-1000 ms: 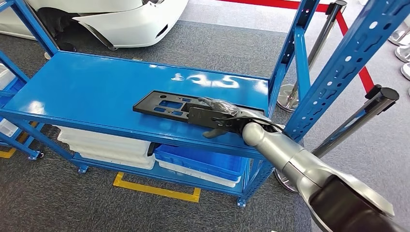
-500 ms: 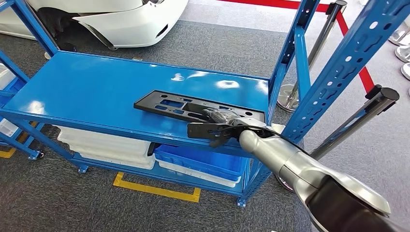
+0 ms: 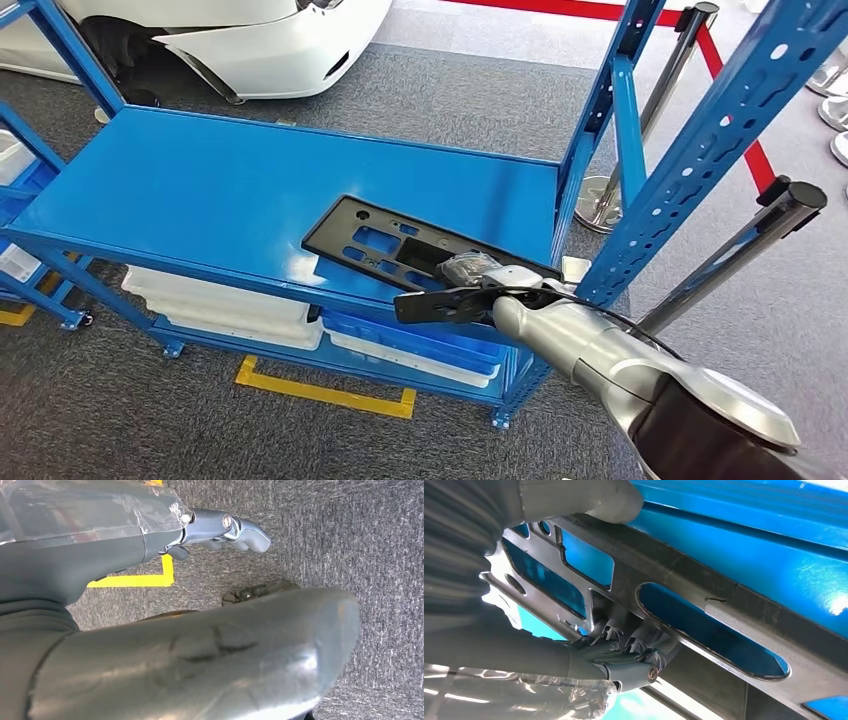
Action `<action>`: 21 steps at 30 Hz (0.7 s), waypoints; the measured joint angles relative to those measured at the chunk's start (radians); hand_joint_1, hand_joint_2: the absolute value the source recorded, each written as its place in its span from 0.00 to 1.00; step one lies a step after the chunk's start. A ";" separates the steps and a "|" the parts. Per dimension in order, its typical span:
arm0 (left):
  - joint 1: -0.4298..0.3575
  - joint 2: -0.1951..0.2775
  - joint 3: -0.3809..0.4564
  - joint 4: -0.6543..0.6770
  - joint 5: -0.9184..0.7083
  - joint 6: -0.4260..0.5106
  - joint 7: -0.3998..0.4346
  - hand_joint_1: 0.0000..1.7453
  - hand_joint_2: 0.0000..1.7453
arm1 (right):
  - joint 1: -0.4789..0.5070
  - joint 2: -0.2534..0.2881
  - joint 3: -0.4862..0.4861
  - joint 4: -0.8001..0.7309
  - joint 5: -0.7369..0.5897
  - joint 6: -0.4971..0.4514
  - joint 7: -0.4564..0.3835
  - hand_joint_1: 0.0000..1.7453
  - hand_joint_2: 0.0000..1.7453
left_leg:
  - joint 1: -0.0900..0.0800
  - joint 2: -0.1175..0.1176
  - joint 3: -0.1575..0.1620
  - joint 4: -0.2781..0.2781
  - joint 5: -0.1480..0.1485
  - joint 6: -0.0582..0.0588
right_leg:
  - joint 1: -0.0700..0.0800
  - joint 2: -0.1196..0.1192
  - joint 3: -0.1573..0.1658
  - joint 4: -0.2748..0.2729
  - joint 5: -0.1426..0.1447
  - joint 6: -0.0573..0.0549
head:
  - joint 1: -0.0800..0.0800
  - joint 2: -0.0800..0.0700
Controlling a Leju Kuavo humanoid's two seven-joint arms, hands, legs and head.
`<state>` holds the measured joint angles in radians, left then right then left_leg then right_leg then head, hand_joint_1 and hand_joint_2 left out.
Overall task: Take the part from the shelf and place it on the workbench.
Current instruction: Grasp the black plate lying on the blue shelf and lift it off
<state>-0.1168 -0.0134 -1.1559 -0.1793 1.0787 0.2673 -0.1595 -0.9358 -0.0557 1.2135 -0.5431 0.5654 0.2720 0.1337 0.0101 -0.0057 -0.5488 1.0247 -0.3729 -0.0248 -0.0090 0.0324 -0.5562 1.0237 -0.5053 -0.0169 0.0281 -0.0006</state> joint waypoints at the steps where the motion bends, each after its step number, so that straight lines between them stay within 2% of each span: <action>1: 0.000 0.000 0.000 0.000 0.000 0.000 -0.002 0.00 0.00 | 0.000 0.000 0.003 0.002 0.003 -0.008 0.000 1.00 1.00 | 0.000 0.000 0.000 0.000 0.000 0.000 | 0.000 0.000 0.000 0.000 0.000 0.000 | 0.000 0.000; 18: 0.000 0.000 0.000 0.000 -0.007 -0.005 -0.004 0.00 0.00 | 0.002 -0.001 0.010 0.006 0.017 -0.125 -0.021 1.00 1.00 | 0.000 0.000 0.000 0.000 0.001 0.000 | 0.000 0.000 0.000 0.000 0.001 0.001 | 0.000 0.000; 21: 0.000 0.000 0.000 0.000 -0.008 -0.006 -0.003 0.00 0.00 | 0.003 -0.001 0.007 0.006 0.032 -0.169 -0.035 1.00 1.00 | 0.000 -0.001 -0.001 0.000 0.001 0.000 | 0.000 0.000 0.000 0.000 0.001 0.001 | -0.001 0.000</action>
<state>-0.1166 -0.0134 -1.1559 -0.1793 1.0712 0.2608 -0.1626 -0.9326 -0.0568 1.2206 -0.5374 0.5976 0.1033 0.0990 0.0102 -0.0063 -0.5496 1.0247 -0.3716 -0.0244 -0.0094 0.0321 -0.5563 1.0240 -0.5042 -0.0161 0.0276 -0.0005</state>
